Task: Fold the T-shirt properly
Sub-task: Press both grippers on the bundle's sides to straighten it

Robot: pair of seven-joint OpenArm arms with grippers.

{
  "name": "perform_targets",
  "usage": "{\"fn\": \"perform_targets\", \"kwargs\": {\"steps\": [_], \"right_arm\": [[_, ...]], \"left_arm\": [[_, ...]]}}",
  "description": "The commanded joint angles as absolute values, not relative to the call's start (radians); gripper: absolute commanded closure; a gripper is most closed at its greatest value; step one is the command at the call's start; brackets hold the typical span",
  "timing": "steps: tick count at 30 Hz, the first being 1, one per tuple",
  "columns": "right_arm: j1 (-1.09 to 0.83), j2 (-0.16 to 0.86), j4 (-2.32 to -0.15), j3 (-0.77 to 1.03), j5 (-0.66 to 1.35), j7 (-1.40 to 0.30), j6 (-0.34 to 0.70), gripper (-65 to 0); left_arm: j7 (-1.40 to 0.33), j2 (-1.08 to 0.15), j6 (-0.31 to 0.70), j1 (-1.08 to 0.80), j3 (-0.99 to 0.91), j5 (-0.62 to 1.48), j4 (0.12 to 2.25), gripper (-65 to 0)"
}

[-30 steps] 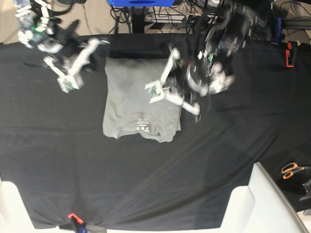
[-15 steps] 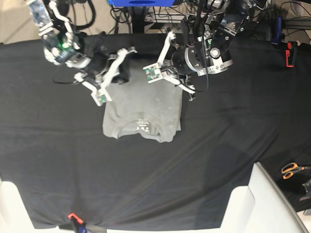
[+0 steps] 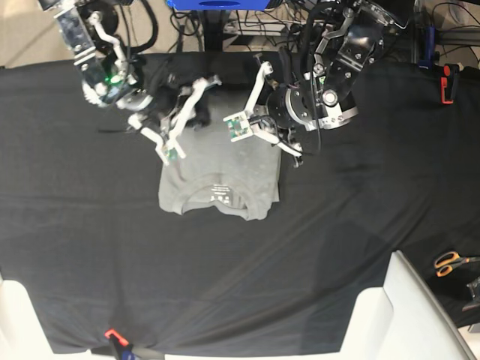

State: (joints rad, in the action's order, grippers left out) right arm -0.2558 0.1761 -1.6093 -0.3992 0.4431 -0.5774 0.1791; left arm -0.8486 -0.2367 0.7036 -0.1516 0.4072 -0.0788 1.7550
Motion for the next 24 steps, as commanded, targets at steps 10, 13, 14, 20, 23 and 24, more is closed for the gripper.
{"fn": "perform_targets", "kwargs": {"steps": [10,13,14,20,23,24], "right_arm": [[-0.315,0.186,-1.596,-0.397,0.444,-0.565,0.183,-0.2],[-0.32,0.185,-1.598,-0.398,0.443,-0.565,0.183,-0.2],[-0.318,0.185,-1.604,-0.398,0.443,-0.565,0.182,-0.2],[-0.311,0.188,-1.73,-0.389,0.443,-0.595,0.174,-0.2],[-0.248,0.194,-1.736,-0.389,0.443,-0.656,0.174,-0.2],[-0.225,0.189,-1.725,-0.389,0.441,-0.667,0.174,-0.2]], "left_arm": [[-0.835,-0.298,0.698,-0.209,0.409,-0.073,1.707,0.0],[-0.835,-0.308,0.698,-0.22,0.403,-0.073,1.728,0.0],[-0.835,-0.312,0.698,-0.217,0.403,-0.071,1.739,0.0],[-0.839,-0.308,0.698,-0.208,0.328,-0.073,1.839,0.0],[-0.839,-0.278,0.698,-0.166,0.305,-0.073,1.839,0.0],[-0.839,-0.265,0.698,-0.151,0.303,-0.073,1.824,0.0]]}}
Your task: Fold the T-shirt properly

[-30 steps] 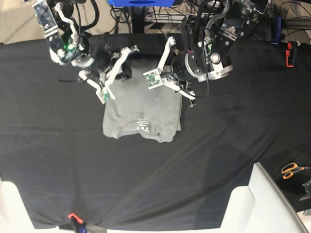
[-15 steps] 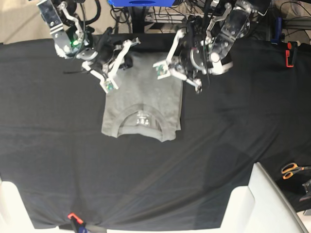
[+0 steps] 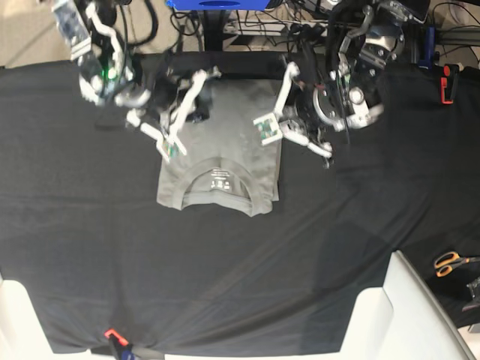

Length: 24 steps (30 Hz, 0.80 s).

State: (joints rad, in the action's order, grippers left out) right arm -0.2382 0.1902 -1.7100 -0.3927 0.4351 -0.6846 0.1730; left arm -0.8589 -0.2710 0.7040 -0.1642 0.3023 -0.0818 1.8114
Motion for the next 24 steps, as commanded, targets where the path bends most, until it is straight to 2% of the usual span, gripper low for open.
{"fn": "perform_targets", "kwargs": {"steps": [1,6,10,14,19,24], "right_arm": [[-0.205,0.189,-1.71,-0.389,0.441,-0.667,0.174,-0.2],[-0.117,0.188,-1.629,-0.389,0.444,-0.667,0.174,-0.2],[-0.099,0.188,-1.578,-0.387,0.444,-0.662,0.174,-0.2],[-0.094,0.188,-1.566,-0.387,0.444,-0.661,0.174,-0.2],[-0.11,0.193,-1.572,-0.387,0.444,-0.661,0.174,-0.2],[-0.143,0.196,-1.572,-0.387,0.444,-0.618,0.176,-0.2]], "left_arm": [[-0.839,-0.254,0.698,-0.14,0.3,-0.073,1.807,0.0],[-0.835,-0.182,0.698,-0.048,0.3,-0.073,1.667,0.0],[-0.814,-0.139,0.608,0.013,0.309,-0.073,1.555,0.0],[-0.719,-0.137,0.582,0.044,0.308,-0.073,1.477,0.0],[-0.71,-0.148,0.582,0.059,0.309,-0.073,1.366,0.0],[-0.708,-0.197,0.581,0.041,0.294,-0.062,1.385,0.0]]}}
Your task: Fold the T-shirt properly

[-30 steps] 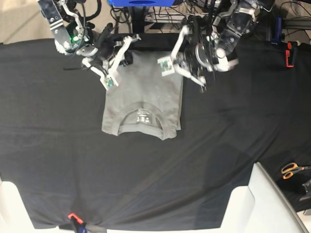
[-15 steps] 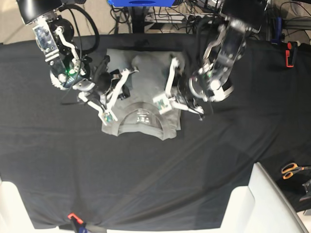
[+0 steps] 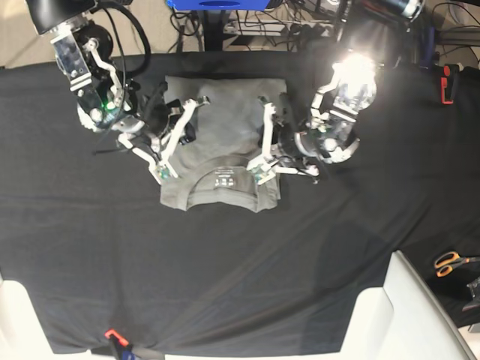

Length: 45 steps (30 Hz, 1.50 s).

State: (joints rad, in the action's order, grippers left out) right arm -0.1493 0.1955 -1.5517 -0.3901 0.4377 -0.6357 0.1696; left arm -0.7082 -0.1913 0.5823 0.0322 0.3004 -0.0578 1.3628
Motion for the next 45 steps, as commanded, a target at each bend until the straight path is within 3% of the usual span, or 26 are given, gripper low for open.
{"fn": "perform_targets", "kwargs": {"steps": [1,7,11,16,24,27,29,34,38,40,42,45], "right_arm": [[-0.15,0.196,-1.577,-0.387,0.444,-0.607,0.176,-0.2],[-0.274,0.26,-1.744,-0.386,0.441,-0.541,0.151,-0.2],[-0.414,0.367,-1.917,-0.386,0.441,-0.539,-0.028,-0.2],[-0.567,0.458,-1.965,-0.378,0.449,-0.541,-0.206,-0.2],[-0.783,0.453,-1.857,-0.225,0.444,-0.544,-0.217,-0.2],[-0.754,0.453,-1.673,-0.231,0.444,-0.539,-0.214,-0.2],[-0.708,0.452,-1.503,-0.234,0.443,-0.536,-0.165,-0.2],[-0.544,0.394,-0.98,-0.236,0.44,-0.403,0.145,-0.2],[-0.315,0.315,-0.417,-0.237,0.344,-0.154,0.34,-0.2],[-0.214,0.268,-0.154,-0.234,0.254,0.041,0.352,-0.5],[-0.177,0.239,-0.028,-0.234,0.197,0.196,0.351,-0.6],[-0.173,0.213,-0.016,-0.226,0.171,0.254,0.312,-0.8]], "left_arm": [[-0.708,-0.2,0.581,0.033,0.282,-0.062,1.417,0.0],[-0.714,-0.203,0.582,-0.097,0.145,-0.073,1.745,0.0],[-0.714,-0.289,0.584,-0.331,0.077,-0.073,1.951,0.0],[-0.708,-0.34,0.584,-0.611,0.016,-0.073,1.946,0.0],[-0.707,-0.326,0.584,-0.849,-0.035,-0.064,1.897,0.0],[-0.68,-0.298,0.584,-0.845,-0.013,-0.073,1.767,0.0],[-0.565,-0.283,0.582,-0.819,0.018,-0.073,1.607,0.0],[-0.231,-0.232,0.553,-0.68,0.107,-0.073,1.098,0.0],[0.038,-0.179,0.406,-0.458,0.188,-0.07,0.567,0.0],[0.185,-0.14,0.346,-0.303,0.22,-0.064,0.217,0.0],[0.329,-0.107,0.315,-0.194,0.232,-0.071,0.0,0.0],[0.409,-0.102,0.308,-0.145,0.223,-0.065,0.0,0.0]]}}
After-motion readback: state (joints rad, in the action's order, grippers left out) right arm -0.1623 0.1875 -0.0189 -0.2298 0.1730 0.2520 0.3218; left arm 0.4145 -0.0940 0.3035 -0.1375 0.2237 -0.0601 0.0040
